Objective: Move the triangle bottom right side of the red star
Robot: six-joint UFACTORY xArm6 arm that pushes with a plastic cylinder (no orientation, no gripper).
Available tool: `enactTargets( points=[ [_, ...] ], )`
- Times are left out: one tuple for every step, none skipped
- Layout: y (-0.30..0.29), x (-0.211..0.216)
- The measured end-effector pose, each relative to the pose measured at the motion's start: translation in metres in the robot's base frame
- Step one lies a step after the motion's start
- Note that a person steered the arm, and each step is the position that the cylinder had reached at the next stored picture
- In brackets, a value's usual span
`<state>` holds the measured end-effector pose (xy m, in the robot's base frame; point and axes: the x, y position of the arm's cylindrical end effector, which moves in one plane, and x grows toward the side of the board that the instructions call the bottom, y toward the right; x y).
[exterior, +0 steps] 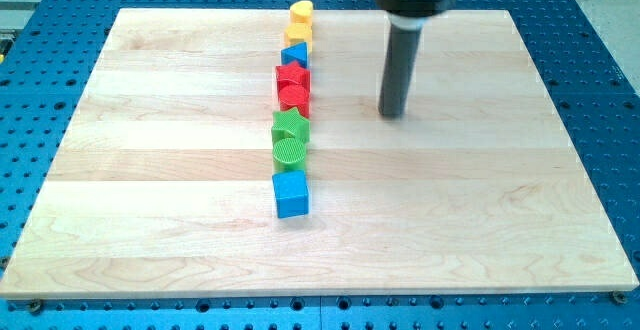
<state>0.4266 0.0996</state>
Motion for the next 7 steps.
enactTargets(
  points=[
    [0.016,0.122],
    [-0.044,0.185],
    [-0.150,0.191],
    [-0.227,0.192],
    [-0.282,0.185],
    [-0.290,0.135],
    [-0.290,0.040]
  ],
)
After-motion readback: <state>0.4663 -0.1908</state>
